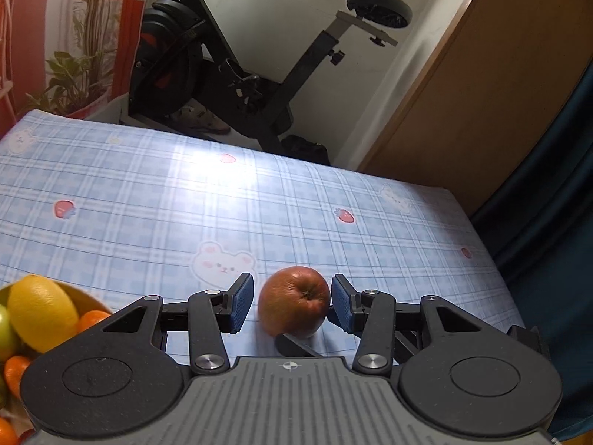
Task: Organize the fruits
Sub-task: 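Move the left gripper to the red apple and close on it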
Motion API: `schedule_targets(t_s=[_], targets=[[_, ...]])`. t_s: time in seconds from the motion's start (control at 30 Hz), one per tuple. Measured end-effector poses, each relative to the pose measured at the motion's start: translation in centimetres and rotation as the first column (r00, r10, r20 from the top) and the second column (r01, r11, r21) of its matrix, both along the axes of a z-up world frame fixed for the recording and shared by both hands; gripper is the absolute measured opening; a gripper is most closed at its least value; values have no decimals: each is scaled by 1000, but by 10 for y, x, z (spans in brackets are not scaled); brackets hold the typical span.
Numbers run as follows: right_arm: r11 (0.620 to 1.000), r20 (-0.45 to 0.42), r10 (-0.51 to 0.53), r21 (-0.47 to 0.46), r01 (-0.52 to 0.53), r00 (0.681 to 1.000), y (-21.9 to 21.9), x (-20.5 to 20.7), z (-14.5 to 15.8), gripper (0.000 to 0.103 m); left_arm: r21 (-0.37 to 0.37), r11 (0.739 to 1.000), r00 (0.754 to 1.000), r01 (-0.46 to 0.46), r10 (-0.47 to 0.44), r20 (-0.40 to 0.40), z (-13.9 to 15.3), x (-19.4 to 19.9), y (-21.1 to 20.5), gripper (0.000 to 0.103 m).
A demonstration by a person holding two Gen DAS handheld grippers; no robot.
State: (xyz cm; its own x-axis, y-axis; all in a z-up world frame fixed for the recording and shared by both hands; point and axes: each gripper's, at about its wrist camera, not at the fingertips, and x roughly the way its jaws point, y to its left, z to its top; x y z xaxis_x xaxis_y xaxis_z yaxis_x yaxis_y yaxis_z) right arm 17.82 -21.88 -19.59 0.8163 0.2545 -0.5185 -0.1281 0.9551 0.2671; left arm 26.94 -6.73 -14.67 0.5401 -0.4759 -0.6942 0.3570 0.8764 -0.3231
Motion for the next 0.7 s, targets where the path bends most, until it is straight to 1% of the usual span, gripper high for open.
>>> schedule_targets(t_s=[0.23,0.33,0.37,0.43,0.5,0.6,0.7], targets=[[1000,-7,17,-16,-17,1000,4,6,-1,66,48,998,999,27,-26,-38,-19,11,-13,47],[1000,-12,13,-17,-13,1000,4,12,-1,67,80,996,996,38,-31,-81,-27,14,-14,48],[1000,-17,13,-20,-13,1000,5,14,-2,68,67,997,995,44,-37,-95,-30,15,-12,51],[1000,-33,18,-19,-19,999,4,20,-3,69,27,999,991,27,-24,-132,-33,18,-6,51],[1000,-45,23,-17,-24,999,4,24,-5,69,8,1000,989,1,0,-149,-33,21,-1,50],[999,-45,25,-19,-26,999,4,24,-5,69,23,1000,991,11,-8,-136,-31,23,0,49],[1000,-46,24,-20,-25,999,4,24,-6,69,4,1000,991,6,-5,-135,-32,27,2,47]])
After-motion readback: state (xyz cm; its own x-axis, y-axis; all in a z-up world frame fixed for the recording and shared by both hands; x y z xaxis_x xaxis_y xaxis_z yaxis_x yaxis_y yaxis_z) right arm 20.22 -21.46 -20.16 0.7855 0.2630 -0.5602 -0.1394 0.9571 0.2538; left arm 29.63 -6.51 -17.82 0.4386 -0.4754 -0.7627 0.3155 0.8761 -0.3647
